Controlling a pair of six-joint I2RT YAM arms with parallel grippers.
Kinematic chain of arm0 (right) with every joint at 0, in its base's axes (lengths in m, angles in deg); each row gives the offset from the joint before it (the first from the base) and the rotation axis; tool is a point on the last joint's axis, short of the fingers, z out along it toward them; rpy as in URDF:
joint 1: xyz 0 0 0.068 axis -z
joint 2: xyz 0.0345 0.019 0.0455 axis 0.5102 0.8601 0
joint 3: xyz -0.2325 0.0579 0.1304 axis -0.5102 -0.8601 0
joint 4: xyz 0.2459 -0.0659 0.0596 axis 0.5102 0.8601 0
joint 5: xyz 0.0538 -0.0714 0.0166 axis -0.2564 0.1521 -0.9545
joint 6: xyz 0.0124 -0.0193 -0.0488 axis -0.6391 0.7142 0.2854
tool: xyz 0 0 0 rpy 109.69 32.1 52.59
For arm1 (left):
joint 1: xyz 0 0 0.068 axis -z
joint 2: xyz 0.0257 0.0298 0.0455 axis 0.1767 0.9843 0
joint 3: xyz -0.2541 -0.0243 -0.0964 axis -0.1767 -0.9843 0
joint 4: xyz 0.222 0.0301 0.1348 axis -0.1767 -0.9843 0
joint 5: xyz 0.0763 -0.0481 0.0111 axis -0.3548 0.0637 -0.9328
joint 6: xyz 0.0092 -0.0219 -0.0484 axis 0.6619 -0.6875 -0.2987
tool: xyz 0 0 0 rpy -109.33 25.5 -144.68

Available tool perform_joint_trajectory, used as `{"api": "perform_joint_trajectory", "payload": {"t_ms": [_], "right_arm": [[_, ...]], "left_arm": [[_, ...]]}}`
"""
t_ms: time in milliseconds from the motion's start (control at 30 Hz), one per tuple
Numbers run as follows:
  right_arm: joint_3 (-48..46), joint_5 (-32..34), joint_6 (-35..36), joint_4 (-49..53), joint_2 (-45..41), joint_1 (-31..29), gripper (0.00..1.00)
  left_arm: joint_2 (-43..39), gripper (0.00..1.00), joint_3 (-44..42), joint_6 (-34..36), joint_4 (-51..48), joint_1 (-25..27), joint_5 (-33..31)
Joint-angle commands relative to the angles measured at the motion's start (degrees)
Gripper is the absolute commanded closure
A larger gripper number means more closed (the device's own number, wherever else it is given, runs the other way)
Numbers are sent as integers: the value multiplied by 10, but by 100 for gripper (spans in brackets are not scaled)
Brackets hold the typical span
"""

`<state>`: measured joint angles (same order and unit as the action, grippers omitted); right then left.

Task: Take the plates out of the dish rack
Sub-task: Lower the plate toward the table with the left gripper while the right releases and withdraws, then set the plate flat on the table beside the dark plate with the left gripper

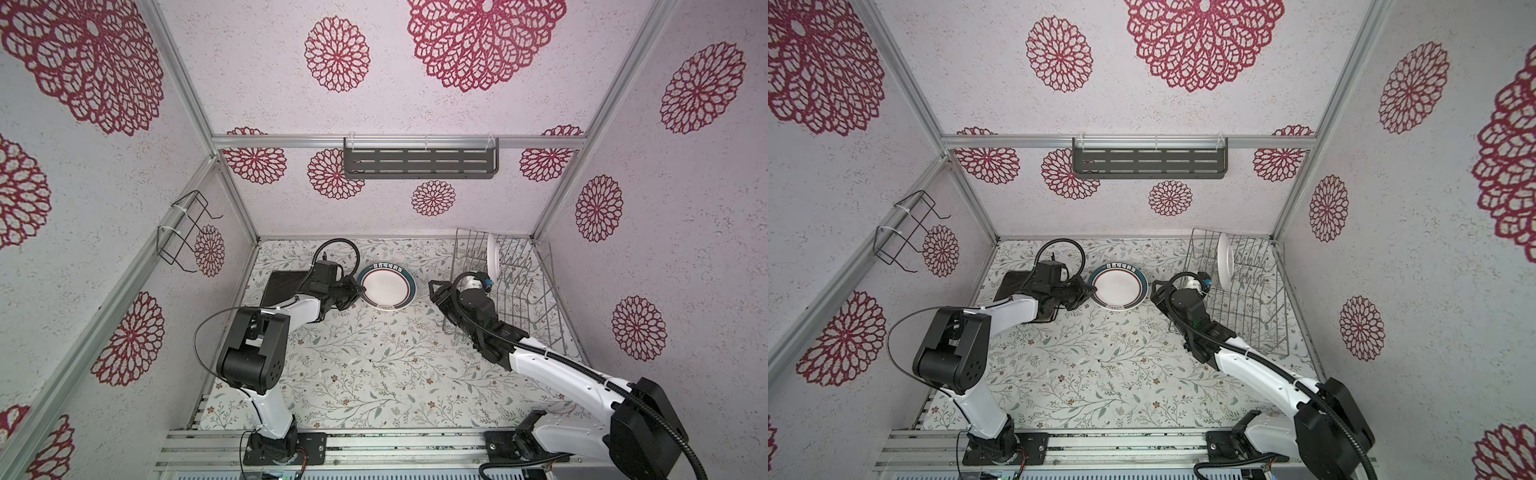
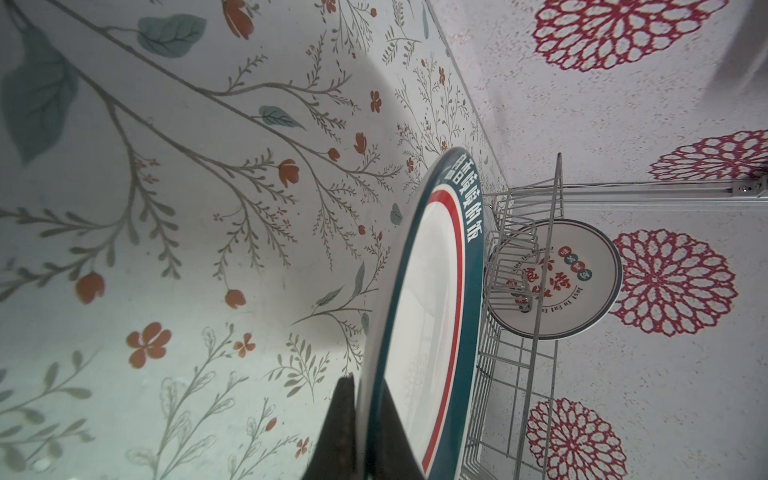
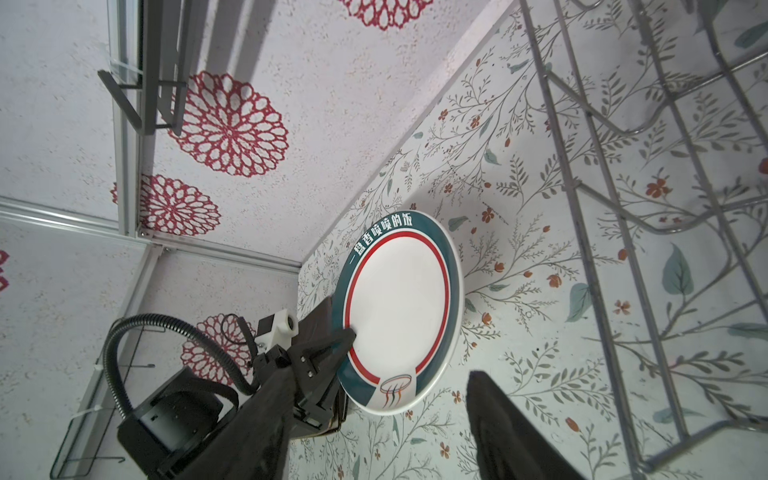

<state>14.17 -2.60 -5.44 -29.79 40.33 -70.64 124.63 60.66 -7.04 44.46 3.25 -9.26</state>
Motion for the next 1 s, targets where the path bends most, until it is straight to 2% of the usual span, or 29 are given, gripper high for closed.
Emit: {"api": "perform_joint_trajectory", "payload": {"t_ms": [0, 633, 967], "right_arm": [[15, -20, 27, 4, 4, -1, 31], [1, -22, 27, 1, -1, 0, 30], [0, -12, 36, 12, -10, 0, 30]], "left_arm": [[13, 100, -11, 8, 43, -11, 3], [65, 100, -6, 15, 37, -26, 9], [69, 91, 2, 35, 4, -27, -4]]}}
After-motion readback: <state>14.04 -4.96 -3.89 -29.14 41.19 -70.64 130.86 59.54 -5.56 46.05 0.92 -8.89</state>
